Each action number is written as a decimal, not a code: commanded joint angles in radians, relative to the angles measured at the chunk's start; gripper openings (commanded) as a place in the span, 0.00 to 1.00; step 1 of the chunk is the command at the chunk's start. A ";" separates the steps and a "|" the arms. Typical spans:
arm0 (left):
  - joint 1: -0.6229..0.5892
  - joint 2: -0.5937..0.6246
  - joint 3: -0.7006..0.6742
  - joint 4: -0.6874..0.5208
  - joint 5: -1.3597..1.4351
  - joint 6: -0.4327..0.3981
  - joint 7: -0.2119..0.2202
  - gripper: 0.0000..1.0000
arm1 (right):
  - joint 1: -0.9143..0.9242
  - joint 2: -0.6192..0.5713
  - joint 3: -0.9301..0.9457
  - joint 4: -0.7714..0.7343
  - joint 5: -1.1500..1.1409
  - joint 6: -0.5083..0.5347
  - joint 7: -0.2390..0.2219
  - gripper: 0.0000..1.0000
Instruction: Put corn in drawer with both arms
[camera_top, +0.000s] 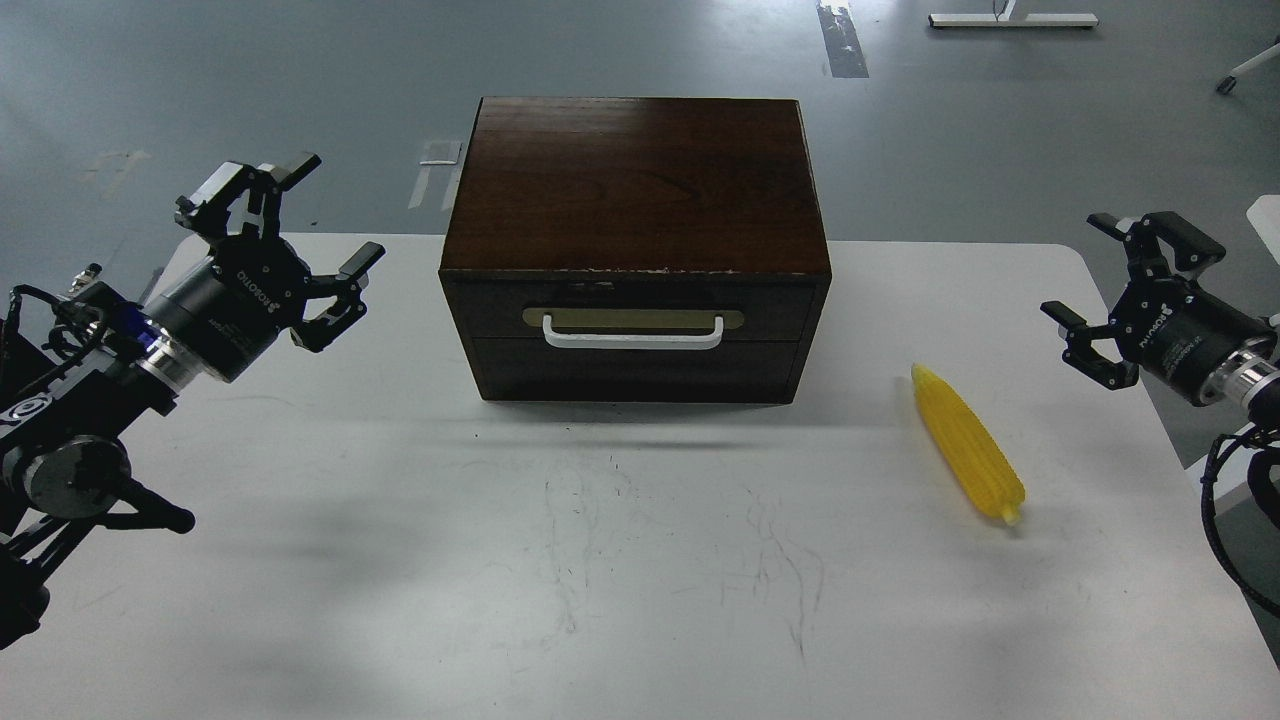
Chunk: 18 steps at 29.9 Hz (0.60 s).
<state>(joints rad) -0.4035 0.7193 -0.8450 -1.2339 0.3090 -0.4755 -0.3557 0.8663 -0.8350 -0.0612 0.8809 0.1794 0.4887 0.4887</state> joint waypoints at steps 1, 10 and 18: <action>-0.020 0.022 -0.014 0.001 0.016 -0.013 -0.002 0.98 | 0.002 -0.001 0.003 -0.004 0.000 0.000 0.000 1.00; -0.291 0.037 -0.003 -0.036 0.433 -0.013 -0.072 0.98 | 0.003 -0.012 0.020 -0.010 -0.001 0.000 0.000 1.00; -0.583 -0.040 0.064 -0.130 0.902 -0.013 -0.083 0.98 | 0.005 -0.012 0.021 -0.010 0.000 0.000 0.000 1.00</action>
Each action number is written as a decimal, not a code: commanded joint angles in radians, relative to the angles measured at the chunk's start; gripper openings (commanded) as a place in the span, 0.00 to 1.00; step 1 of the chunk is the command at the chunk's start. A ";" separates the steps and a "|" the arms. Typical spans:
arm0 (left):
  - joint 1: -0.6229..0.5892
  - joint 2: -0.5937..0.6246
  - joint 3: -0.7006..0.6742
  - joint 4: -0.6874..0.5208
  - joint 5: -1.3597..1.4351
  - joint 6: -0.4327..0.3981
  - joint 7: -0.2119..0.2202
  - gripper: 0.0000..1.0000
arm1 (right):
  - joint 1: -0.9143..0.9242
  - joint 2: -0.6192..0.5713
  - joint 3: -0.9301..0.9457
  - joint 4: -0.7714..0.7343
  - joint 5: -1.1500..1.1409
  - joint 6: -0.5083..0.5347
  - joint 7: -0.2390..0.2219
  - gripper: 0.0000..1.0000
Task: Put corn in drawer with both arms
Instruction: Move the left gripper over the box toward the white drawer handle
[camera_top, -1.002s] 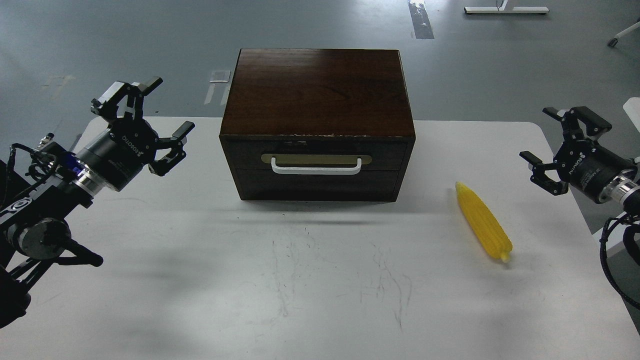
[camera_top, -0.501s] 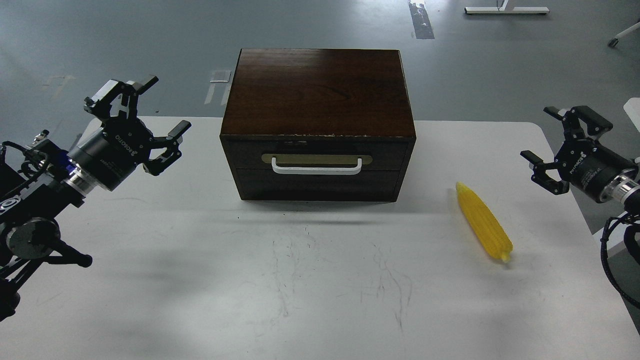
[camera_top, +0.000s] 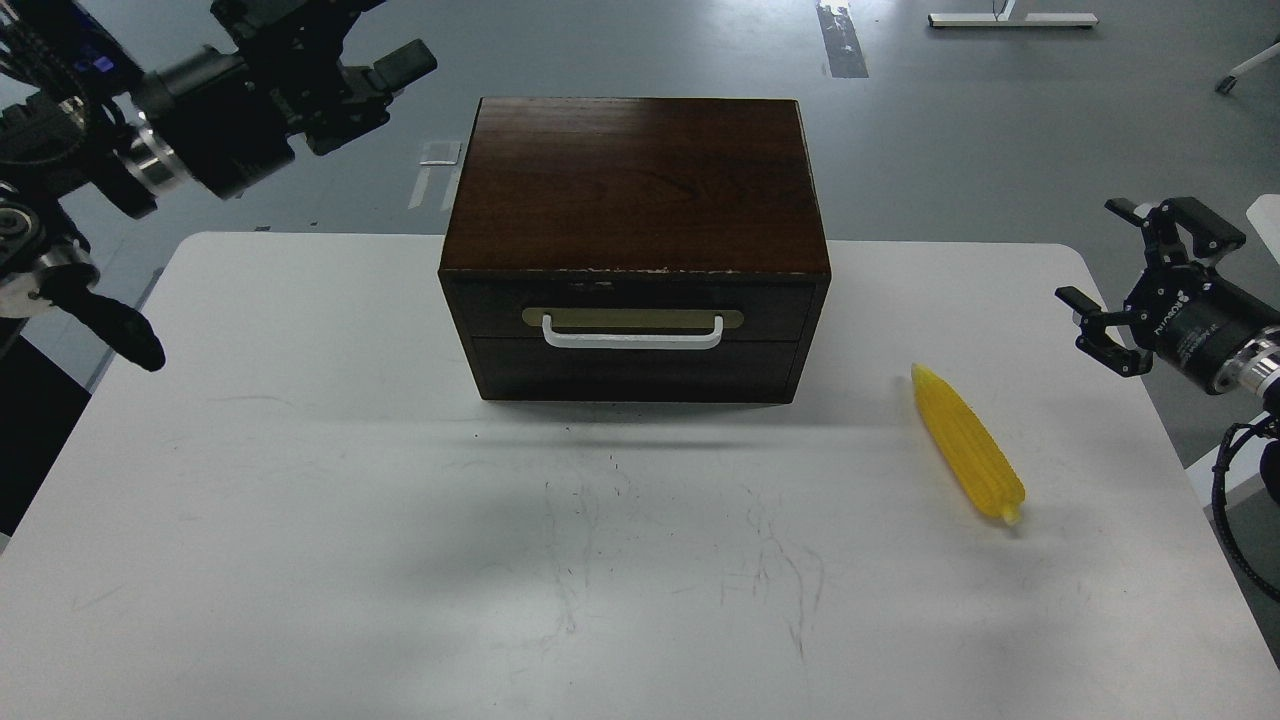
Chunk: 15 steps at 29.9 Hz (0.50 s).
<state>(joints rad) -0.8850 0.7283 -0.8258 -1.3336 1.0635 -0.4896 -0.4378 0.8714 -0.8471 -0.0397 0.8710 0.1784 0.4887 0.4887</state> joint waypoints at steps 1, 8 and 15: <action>-0.130 -0.061 0.063 -0.035 0.183 0.001 -0.002 0.98 | 0.000 0.002 0.000 0.000 0.001 0.000 0.000 1.00; -0.438 -0.187 0.406 -0.053 0.528 0.001 -0.051 0.98 | 0.003 0.000 0.000 0.000 0.000 0.000 0.000 1.00; -0.586 -0.276 0.661 -0.038 0.740 0.001 -0.051 0.98 | 0.001 0.000 0.001 0.000 0.000 0.000 0.000 1.00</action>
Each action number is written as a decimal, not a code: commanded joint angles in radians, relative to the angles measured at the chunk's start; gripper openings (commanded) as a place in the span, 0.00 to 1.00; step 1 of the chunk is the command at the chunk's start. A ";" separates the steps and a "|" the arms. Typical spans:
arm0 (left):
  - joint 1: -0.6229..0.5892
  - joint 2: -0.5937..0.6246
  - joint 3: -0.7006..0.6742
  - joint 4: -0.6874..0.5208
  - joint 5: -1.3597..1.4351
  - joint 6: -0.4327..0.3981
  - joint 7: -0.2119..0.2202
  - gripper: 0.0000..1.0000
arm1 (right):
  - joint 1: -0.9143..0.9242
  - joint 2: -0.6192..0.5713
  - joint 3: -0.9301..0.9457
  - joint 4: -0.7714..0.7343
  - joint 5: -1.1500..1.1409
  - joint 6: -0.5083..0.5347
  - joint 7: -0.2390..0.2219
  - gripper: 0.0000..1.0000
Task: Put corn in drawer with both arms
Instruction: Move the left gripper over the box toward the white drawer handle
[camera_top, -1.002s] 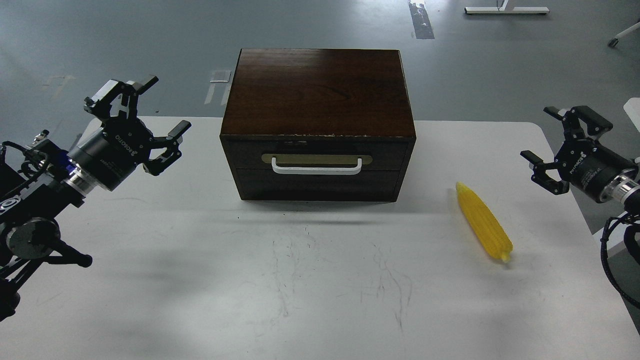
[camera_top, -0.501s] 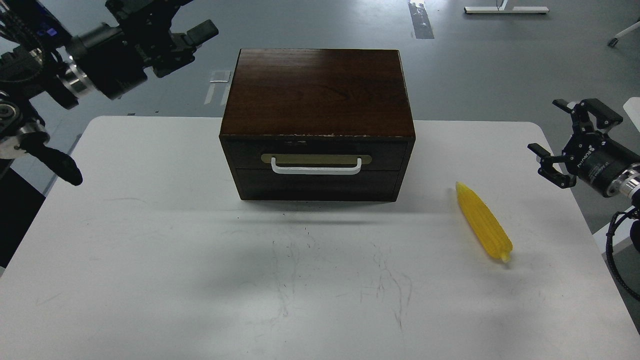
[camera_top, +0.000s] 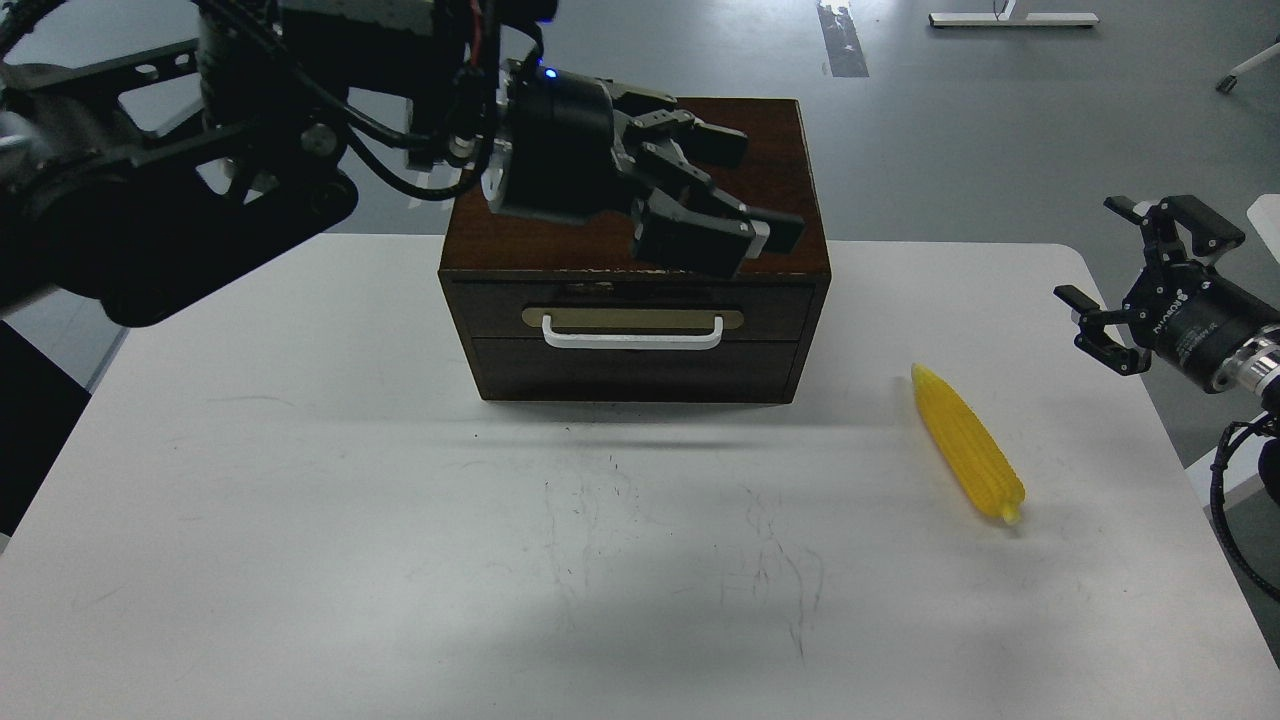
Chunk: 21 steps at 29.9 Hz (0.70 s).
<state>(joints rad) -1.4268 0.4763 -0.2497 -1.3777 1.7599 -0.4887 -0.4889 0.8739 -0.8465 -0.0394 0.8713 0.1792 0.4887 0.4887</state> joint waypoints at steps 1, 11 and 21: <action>-0.059 -0.036 0.125 0.009 0.050 0.000 0.000 0.98 | -0.001 0.000 0.001 -0.002 0.000 0.000 0.000 1.00; -0.070 -0.061 0.311 0.055 0.197 0.000 0.000 0.98 | -0.003 0.000 0.001 -0.003 -0.001 0.000 0.000 1.00; -0.069 -0.111 0.371 0.132 0.239 0.000 0.000 0.98 | -0.003 0.000 0.001 -0.003 -0.001 0.000 0.000 1.00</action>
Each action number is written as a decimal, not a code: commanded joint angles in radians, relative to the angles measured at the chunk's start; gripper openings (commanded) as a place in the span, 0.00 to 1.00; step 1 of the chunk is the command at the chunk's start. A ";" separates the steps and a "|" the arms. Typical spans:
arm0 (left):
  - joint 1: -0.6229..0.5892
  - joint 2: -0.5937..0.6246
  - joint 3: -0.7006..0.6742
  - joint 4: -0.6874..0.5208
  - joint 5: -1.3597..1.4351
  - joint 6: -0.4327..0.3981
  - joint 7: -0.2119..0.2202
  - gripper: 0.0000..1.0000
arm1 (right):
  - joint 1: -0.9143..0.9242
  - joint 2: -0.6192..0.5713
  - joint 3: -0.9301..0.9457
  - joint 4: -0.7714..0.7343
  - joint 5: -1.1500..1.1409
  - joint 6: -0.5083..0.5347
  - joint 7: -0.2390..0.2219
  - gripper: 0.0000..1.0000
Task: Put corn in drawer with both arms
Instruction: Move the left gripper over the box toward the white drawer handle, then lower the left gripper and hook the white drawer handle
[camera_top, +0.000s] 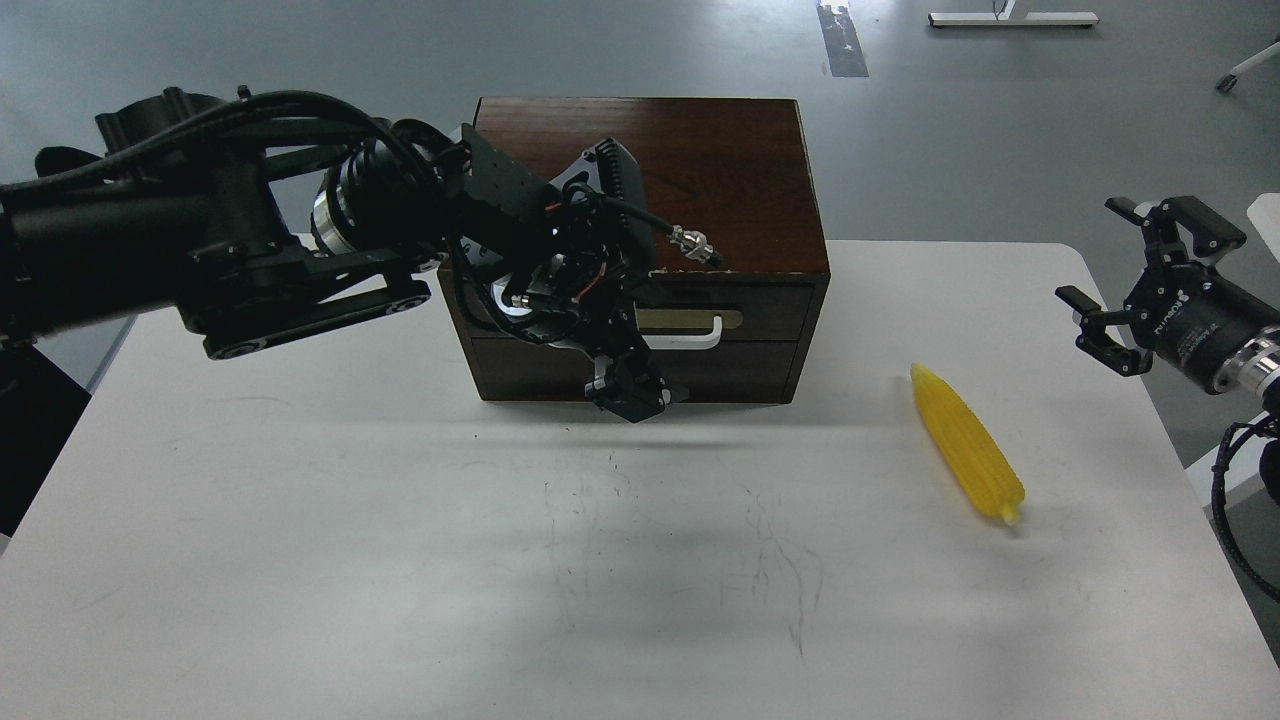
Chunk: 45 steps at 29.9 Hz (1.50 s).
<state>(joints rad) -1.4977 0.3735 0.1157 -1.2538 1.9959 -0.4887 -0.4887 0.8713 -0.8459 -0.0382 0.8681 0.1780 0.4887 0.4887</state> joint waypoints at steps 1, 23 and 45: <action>0.004 -0.010 0.007 0.008 0.004 0.000 0.000 0.98 | 0.000 -0.001 0.000 -0.001 0.000 0.000 0.000 1.00; 0.013 -0.038 0.056 0.062 0.012 0.000 0.000 0.98 | -0.006 -0.001 0.012 -0.003 0.000 0.000 0.000 1.00; 0.043 -0.038 0.058 0.082 0.017 0.000 0.000 0.98 | -0.011 -0.001 0.020 -0.023 0.001 0.000 0.000 1.00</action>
<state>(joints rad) -1.4560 0.3356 0.1734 -1.1722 2.0085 -0.4887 -0.4886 0.8618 -0.8468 -0.0184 0.8452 0.1792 0.4887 0.4887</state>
